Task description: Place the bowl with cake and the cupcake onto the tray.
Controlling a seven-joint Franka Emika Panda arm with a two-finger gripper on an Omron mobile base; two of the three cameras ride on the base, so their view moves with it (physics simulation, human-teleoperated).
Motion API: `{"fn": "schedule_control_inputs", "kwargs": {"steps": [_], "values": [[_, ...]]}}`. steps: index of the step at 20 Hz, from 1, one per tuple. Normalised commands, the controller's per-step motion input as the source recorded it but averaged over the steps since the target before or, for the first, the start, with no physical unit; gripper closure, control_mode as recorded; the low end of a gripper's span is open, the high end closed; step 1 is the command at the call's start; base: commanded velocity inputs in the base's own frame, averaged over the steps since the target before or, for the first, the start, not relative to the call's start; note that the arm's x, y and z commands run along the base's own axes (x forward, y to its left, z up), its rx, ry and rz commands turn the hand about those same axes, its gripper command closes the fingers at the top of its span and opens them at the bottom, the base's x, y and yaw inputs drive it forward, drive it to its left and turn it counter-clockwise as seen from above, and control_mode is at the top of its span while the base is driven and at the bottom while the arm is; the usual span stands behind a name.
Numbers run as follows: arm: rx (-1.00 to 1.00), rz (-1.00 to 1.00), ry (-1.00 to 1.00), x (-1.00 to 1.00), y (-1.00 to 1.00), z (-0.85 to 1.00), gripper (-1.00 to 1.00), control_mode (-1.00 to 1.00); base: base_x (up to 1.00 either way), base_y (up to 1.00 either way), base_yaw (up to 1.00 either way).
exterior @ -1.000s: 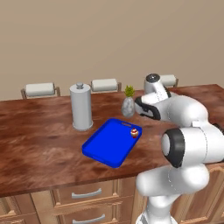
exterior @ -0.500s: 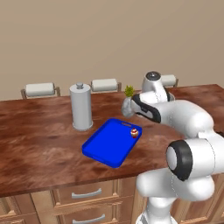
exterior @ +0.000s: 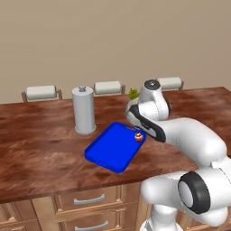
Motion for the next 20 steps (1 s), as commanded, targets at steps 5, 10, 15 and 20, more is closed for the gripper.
{"fn": "schedule_control_inputs", "kwargs": {"steps": [5, 10, 15, 20], "values": [[0.0, 0.09, 0.0, -0.26, 0.46, 0.0, 1.0, -1.0, 0.0, 0.0, 0.0], [0.0, 0.09, 0.0, -0.18, 0.44, 0.0, 1.0, -1.0, 0.0, 0.0, 0.0], [0.0, 0.09, 0.0, -0.21, 0.44, 0.0, 1.0, -1.0, 0.0, 0.0, 0.0], [0.0, 0.1, 0.0, -0.15, 0.42, -0.03, 1.0, -1.0, 0.0, 0.0, 0.0]]}}
